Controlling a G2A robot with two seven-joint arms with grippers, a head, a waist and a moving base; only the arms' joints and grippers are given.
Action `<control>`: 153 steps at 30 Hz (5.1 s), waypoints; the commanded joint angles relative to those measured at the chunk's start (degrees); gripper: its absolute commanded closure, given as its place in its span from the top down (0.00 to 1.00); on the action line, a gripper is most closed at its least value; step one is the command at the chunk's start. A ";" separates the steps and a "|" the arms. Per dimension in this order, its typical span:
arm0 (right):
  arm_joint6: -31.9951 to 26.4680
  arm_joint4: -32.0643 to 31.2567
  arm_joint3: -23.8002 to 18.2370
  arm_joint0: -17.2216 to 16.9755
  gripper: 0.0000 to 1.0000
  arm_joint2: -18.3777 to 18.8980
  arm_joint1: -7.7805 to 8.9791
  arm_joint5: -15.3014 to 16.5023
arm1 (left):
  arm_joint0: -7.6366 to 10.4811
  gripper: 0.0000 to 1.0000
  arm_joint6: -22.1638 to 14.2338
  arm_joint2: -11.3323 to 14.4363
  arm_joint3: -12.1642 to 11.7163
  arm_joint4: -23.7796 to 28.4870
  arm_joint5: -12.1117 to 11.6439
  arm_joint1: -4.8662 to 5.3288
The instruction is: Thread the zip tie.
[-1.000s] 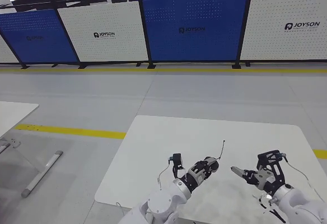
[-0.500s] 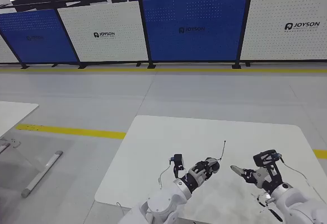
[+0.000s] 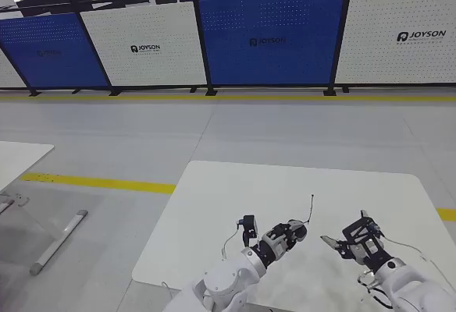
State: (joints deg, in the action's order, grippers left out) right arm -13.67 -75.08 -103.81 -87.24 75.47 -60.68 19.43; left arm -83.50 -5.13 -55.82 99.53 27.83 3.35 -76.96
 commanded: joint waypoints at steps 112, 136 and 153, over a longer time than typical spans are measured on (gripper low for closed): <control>11.81 4.61 3.47 6.41 0.11 -13.37 7.52 0.05 | 1.06 0.00 5.76 5.23 -2.59 -5.91 -4.03 -1.32; 11.24 6.00 3.41 7.28 0.21 -14.48 8.29 0.05 | 1.57 0.00 6.49 5.86 -3.62 -7.22 -4.38 -1.69; 11.20 6.51 3.14 7.36 0.10 -14.01 8.48 0.05 | 1.62 0.00 6.10 5.91 -3.86 -7.65 -4.12 -1.81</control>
State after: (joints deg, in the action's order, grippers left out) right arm -2.47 -68.54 -100.65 -79.86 61.42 -52.19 19.48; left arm -81.85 0.99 -49.91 95.64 20.23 -0.75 -78.77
